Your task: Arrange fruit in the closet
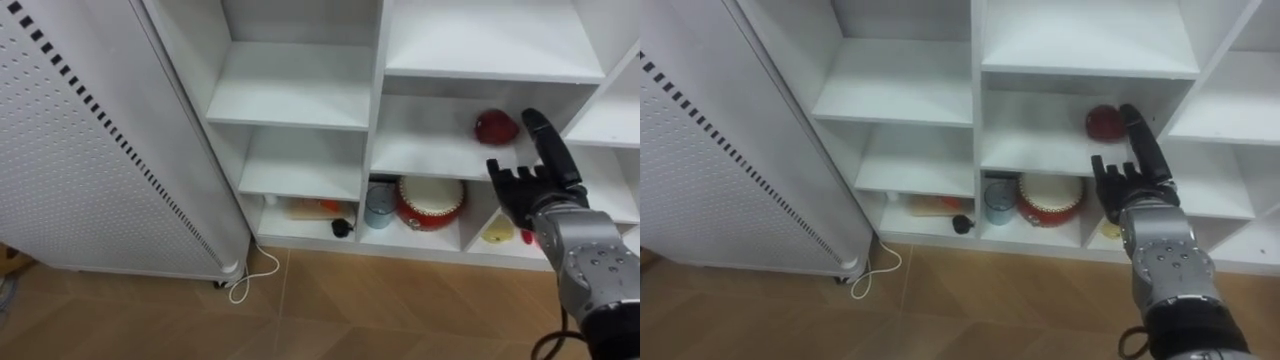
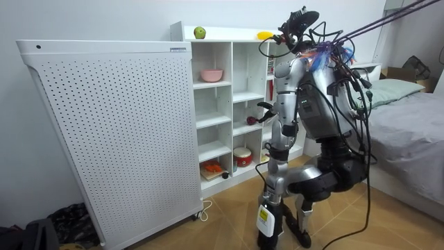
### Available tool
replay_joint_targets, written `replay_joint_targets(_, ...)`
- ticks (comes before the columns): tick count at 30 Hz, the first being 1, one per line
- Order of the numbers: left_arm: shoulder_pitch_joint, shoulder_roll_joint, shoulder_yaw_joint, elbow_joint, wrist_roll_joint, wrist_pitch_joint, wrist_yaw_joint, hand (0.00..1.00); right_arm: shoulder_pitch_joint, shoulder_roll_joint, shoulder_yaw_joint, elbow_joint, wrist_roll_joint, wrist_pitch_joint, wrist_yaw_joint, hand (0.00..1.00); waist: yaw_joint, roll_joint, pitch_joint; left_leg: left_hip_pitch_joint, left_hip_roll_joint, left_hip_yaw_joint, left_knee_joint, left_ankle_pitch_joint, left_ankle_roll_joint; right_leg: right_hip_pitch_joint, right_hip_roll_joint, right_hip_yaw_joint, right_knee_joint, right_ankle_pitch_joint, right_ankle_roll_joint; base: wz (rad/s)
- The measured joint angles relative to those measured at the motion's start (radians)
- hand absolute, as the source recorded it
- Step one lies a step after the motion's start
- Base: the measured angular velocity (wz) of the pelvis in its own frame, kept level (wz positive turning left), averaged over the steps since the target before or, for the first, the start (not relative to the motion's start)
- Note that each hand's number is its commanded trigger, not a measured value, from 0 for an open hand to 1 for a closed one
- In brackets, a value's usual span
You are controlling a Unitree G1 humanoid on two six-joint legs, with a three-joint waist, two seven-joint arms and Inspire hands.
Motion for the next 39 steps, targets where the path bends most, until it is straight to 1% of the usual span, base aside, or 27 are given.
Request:
replay_joint_targets(6, 0.024, 0.000, 0.000, -0.001, 0.001, 0.000, 0.000, 0.00, 0.000, -0.004, 0.000, 0.000, 0.001, -0.007, 0.000, 0.00, 0.003, 0.000, 0.0000, 0.002, 0.000, 0.000, 0.000, 0.000, 0.001, 0.001, 0.000, 0.000, 0.001, 0.001, -0.001, 0.00)
replay_joint_targets(10, 0.025, 0.000, -0.001, -0.001, 0.001, -0.002, 0.000, 0.00, 0.000, -0.005, 0.000, 0.000, 0.001, -0.007, 0.001, 0.00, 0.008, 0.000, 0.0000, 0.004, -0.001, 0.001, 0.000, 0.000, 0.000, 0.002, 0.000, 0.000, 0.002, 0.000, -0.002, 0.00)
replay_joint_targets(14, 0.026, 0.001, -0.018, -0.004, 0.001, -0.003, 0.000, 0.00, 0.000, -0.009, 0.000, 0.000, 0.001, -0.007, 0.001, 0.00, 0.013, 0.000, 0.0000, 0.005, -0.001, 0.000, 0.000, 0.000, 0.000, 0.004, -0.001, -0.001, 0.002, 0.000, -0.002, 0.00)
replay_joint_targets(17, 0.029, 0.001, -0.018, -0.006, 0.001, -0.003, -0.002, 0.00, 0.001, -0.009, 0.000, 0.006, 0.002, -0.007, 0.003, 0.00, 0.015, 0.000, 0.0000, 0.020, -0.001, 0.000, 0.000, -0.001, 0.001, 0.021, 0.000, -0.003, 0.002, -0.001, -0.003, 0.00)
replay_joint_targets(20, 0.030, 0.007, -0.021, -0.012, 0.002, -0.002, -0.008, 0.00, 0.017, -0.009, 0.004, 0.019, 0.005, -0.005, 0.051, 0.00, 0.016, 0.001, 0.0000, 0.049, 0.001, -0.012, -0.002, -0.007, -0.002, 0.060, 0.004, -0.020, -0.015, -0.005, 0.001, -0.01)
replay_joint_targets(21, 0.030, 0.007, -0.022, -0.013, 0.003, -0.002, -0.011, 0.00, 0.042, -0.009, 0.012, 0.021, 0.009, -0.004, 0.078, 0.00, 0.020, 0.002, -0.0004, 0.064, 0.003, -0.022, -0.005, -0.010, -0.006, 0.083, 0.011, -0.029, -0.027, -0.005, 0.000, 0.00)
replay_joint_targets(22, 0.030, 0.007, -0.023, -0.012, 0.004, -0.002, -0.016, 0.00, 0.071, -0.009, 0.014, 0.021, 0.016, 0.005, 0.105, 0.00, 0.022, 0.002, -0.0004, 0.085, 0.004, -0.027, -0.012, -0.011, -0.006, 0.107, 0.021, -0.029, -0.038, -0.004, 0.002, 0.00)
replay_joint_targets(24, 0.033, 0.007, -0.025, -0.009, 0.002, 0.000, -0.027, 0.00, 0.111, -0.008, 0.018, 0.044, 0.024, 0.017, 0.152, 0.00, 0.032, 0.005, 0.0012, 0.126, 0.008, -0.030, -0.022, -0.016, -0.007, 0.151, 0.030, -0.030, -0.054, -0.002, 0.000, -0.05)
replay_joint_targets(25, 0.038, 0.007, -0.025, -0.009, 0.002, 0.003, -0.033, 0.00, 0.123, -0.008, 0.026, 0.098, 0.021, 0.026, 0.188, 0.00, 0.039, 0.008, 0.0017, 0.157, 0.011, -0.030, -0.034, -0.020, -0.009, 0.182, 0.037, -0.029, -0.071, -0.002, 0.002, -0.14)
replay_joint_targets(26, 0.040, 0.007, -0.024, -0.009, 0.002, 0.003, -0.035, 0.00, 0.131, -0.008, 0.032, 0.120, 0.021, 0.031, 0.203, 0.00, 0.043, 0.009, 0.0012, 0.172, 0.015, -0.029, -0.041, -0.021, -0.009, 0.196, 0.041, -0.029, -0.080, -0.002, 0.003, -0.13)
replay_joint_targets(28, 0.044, 0.009, -0.015, -0.009, 0.003, 0.004, -0.054, 0.00, 0.181, -0.011, 0.052, 0.199, 0.018, 0.051, 0.279, 0.00, 0.051, 0.017, 0.0015, 0.230, 0.017, -0.032, -0.080, -0.018, -0.013, 0.257, 0.052, -0.034, -0.125, 0.000, 0.010, -0.06)
replay_joint_targets(30, 0.046, 0.011, -0.013, -0.009, 0.002, 0.007, -0.068, 0.00, 0.222, -0.012, 0.064, 0.255, -0.011, 0.068, 0.332, 0.00, 0.056, 0.025, 0.0020, 0.277, 0.020, -0.031, -0.112, -0.015, -0.016, 0.304, 0.056, -0.035, -0.158, 0.007, 0.010, -0.04)
replay_joint_targets(32, 0.047, 0.013, -0.008, -0.004, 0.002, 0.005, -0.085, 0.00, 0.262, -0.016, 0.092, 0.316, -0.068, 0.085, 0.389, 0.00, 0.056, 0.040, 0.0017, 0.329, 0.023, -0.032, -0.153, -0.008, -0.016, 0.360, 0.056, -0.050, -0.204, 0.019, 0.017, 0.00)
replay_joint_targets(33, 0.048, 0.015, 0.010, -0.002, 0.002, 0.006, -0.100, 0.00, 0.289, -0.016, 0.094, 0.357, -0.123, 0.098, 0.424, 0.00, 0.055, 0.047, 0.0006, 0.365, 0.023, -0.032, -0.185, -0.002, -0.017, 0.397, 0.060, -0.058, -0.236, 0.027, 0.016, 0.00)
replay_joint_targets(34, 0.047, 0.021, 0.026, 0.000, -0.004, 0.006, -0.110, 0.00, 0.323, -0.018, 0.115, 0.379, -0.186, 0.111, 0.446, 0.00, 0.052, 0.050, -0.0007, 0.395, 0.021, -0.032, -0.217, 0.005, -0.018, 0.425, 0.063, -0.058, -0.264, 0.035, 0.014, 0.00)
replay_joint_targets(35, 0.046, 0.025, 0.031, 0.000, -0.005, 0.006, -0.116, 0.00, 0.342, -0.021, 0.125, 0.382, -0.222, 0.119, 0.459, 0.00, 0.050, 0.050, -0.0009, 0.410, 0.020, -0.032, -0.232, 0.008, -0.019, 0.440, 0.065, -0.058, -0.279, 0.038, 0.015, 0.00)
replay_joint_targets(37, 0.032, 0.043, 0.066, 0.000, -0.012, 0.002, -0.123, 0.00, 0.409, -0.028, 0.179, 0.414, -0.347, 0.147, 0.507, 0.00, 0.045, 0.050, -0.0016, 0.476, 0.021, -0.029, -0.305, 0.030, -0.015, 0.499, 0.070, -0.060, -0.339, 0.051, 0.016, 0.02)
replay_joint_targets(38, 0.030, 0.048, 0.070, 0.000, -0.016, 0.001, -0.124, 0.00, 0.424, -0.030, 0.193, 0.414, -0.370, 0.153, 0.517, 0.00, 0.041, 0.050, -0.0018, 0.488, 0.021, -0.028, -0.320, 0.035, -0.015, 0.511, 0.071, -0.059, -0.350, 0.053, 0.018, 0.07)
replay_joint_targets(39, 0.027, 0.059, 0.073, -0.001, -0.018, -0.002, -0.125, 0.00, 0.450, -0.033, 0.217, 0.415, -0.429, 0.164, 0.532, 0.00, 0.033, 0.049, -0.0023, 0.517, 0.019, -0.028, -0.351, 0.043, -0.016, 0.532, 0.070, -0.059, -0.370, 0.055, 0.019, 0.04)
